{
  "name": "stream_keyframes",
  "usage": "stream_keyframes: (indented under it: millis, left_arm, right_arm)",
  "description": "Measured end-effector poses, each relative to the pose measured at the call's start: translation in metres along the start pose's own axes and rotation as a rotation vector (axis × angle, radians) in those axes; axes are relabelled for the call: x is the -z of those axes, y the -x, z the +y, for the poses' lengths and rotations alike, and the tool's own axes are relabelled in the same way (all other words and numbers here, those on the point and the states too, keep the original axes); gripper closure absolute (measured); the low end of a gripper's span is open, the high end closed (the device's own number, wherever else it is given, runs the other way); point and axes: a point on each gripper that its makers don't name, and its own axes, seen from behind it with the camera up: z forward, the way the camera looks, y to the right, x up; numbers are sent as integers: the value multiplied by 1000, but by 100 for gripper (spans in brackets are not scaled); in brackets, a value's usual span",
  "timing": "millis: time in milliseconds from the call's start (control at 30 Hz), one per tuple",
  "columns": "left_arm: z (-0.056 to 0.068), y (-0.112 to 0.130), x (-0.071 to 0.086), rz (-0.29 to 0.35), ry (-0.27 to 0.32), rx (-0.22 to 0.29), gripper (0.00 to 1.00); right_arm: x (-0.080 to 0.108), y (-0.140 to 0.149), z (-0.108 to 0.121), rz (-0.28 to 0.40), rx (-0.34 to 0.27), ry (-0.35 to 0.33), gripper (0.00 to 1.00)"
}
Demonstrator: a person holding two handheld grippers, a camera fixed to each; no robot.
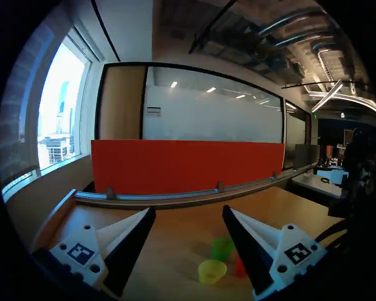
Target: Pour water
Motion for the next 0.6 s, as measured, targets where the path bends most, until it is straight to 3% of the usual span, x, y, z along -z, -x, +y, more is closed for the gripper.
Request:
stream_keyframes:
  millis: [200, 467, 600]
  left_arm:
    - [11, -8, -1, 15, 74, 44, 1]
    - [22, -17, 0, 24, 148, 41, 1]
    - [27, -22, 2, 25, 188, 16, 1]
  right_arm:
    - [2, -8, -5, 2, 5, -36, 0]
    - [4, -16, -24, -1, 23, -129, 0]
    - [7, -16, -40, -10, 47, -196, 0]
